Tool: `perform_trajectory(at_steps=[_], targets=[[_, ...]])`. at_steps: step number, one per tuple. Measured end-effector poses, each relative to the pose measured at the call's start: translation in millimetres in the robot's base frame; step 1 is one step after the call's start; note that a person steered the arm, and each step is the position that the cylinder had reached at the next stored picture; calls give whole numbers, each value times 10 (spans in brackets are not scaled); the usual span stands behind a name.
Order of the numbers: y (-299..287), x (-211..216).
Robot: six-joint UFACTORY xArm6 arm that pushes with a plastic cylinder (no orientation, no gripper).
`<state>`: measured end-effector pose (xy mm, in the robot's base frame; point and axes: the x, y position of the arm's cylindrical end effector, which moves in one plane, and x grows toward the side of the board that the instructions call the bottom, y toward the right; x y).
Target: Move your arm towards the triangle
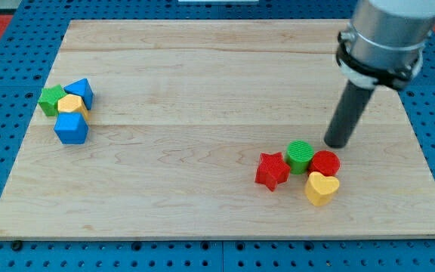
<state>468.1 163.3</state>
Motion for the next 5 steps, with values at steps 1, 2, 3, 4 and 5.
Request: perform_trajectory(at_steps=[1,2,3,4,5], targets=[[-203,-383],[-416,-658],[-509,-839],[-538,-1008],[-562,-1201]])
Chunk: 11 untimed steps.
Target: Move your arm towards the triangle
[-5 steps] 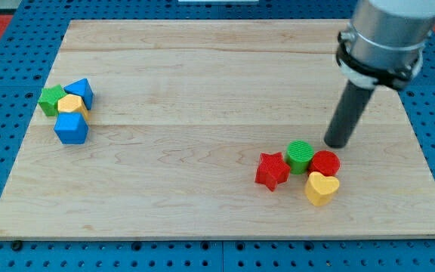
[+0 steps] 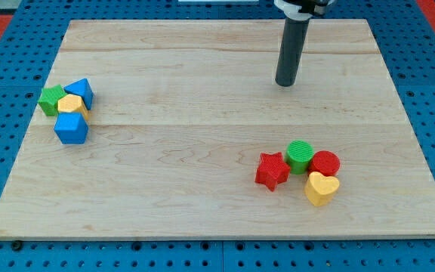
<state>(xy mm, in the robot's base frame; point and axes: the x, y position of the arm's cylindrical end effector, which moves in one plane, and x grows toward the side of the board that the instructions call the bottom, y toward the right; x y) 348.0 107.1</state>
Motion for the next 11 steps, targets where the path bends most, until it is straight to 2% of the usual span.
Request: perform_trajectory(at_steps=[3,6,7,8,9,10,11], targets=[[-5,-340],[81,-342],[-44,-669],[-669,-867],[-1690,-859],[-2546,-594],[-3177,28]])
